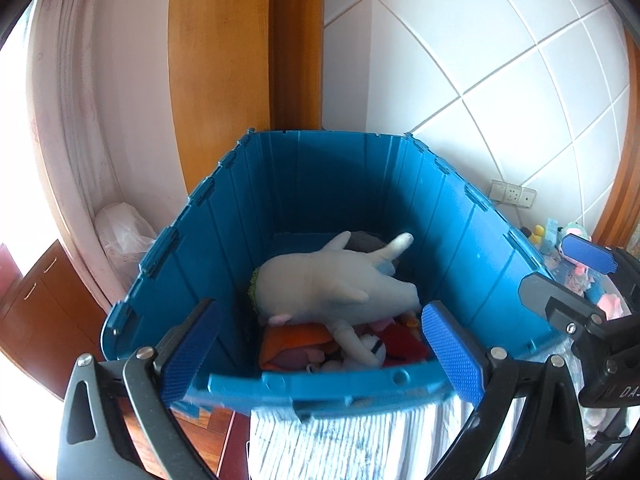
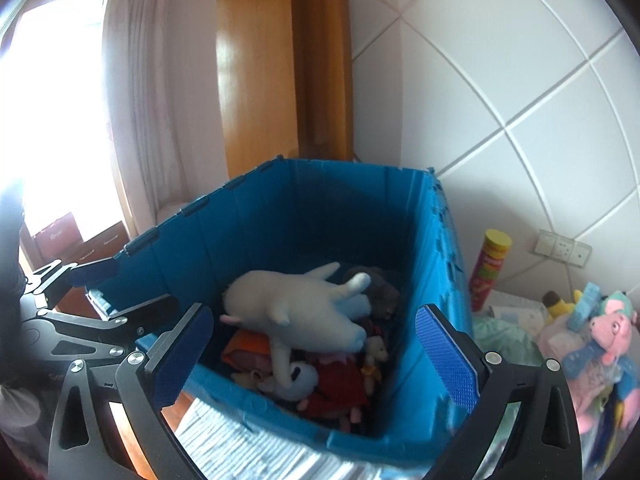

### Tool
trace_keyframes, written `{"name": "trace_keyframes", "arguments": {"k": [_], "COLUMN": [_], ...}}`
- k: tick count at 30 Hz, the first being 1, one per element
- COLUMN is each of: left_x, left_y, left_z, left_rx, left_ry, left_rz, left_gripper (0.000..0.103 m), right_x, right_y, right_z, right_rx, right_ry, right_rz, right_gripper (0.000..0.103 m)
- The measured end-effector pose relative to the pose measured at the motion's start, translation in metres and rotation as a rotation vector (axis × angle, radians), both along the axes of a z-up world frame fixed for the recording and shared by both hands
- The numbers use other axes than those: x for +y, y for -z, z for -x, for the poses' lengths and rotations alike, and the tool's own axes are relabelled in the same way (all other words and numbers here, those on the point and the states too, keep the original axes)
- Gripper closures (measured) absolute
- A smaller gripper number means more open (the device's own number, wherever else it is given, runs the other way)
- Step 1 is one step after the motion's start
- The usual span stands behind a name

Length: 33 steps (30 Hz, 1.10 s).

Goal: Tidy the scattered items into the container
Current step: 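Open both tools to drop the box into the crate and raise them, then back both open tools away from the crate toward the toys on the bed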

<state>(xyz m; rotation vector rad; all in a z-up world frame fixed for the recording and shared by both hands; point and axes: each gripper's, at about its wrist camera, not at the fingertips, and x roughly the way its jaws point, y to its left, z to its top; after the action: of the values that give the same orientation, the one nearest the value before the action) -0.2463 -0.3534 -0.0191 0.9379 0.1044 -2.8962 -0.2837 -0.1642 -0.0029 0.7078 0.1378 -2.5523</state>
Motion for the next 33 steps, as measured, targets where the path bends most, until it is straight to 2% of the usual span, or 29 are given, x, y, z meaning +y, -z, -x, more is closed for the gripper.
{"name": "trace_keyframes", "arguments": {"k": [11, 17, 23, 28, 33], "left_x": [0.028, 0.054, 0.104, 0.162, 0.219], "left_y": [0.005, 0.008, 0.013, 0.016, 0.019], "left_z": [-0.043, -0.07, -0.099, -0.123, -0.142], "left_rx": [-0.011, -0.022, -0.033, -0.046, -0.049], "left_ry": [-0.044, -0.067, -0.065, -0.036, 0.009], "left_rz": [0.009, 0.01, 0.015, 0.037, 0.026], "left_gripper": [0.001, 0.001, 0.001, 0.001, 0.001], "right_x": [0.038, 0.077, 0.135, 0.187, 0.245], "right_y": [0.004, 0.008, 0.017, 0.025, 0.029], "right_z": [-0.043, -0.069, -0.097, -0.123, -0.148], "right_rx": [-0.018, -0.022, -0.044, -0.065, -0.079], "right_ry": [0.038, 0.055, 0.073, 0.094, 0.137], "right_rz": [0.008, 0.008, 0.023, 0.04, 0.051], "right_gripper": [0.0, 0.0, 0.0, 0.0, 0.0]}}
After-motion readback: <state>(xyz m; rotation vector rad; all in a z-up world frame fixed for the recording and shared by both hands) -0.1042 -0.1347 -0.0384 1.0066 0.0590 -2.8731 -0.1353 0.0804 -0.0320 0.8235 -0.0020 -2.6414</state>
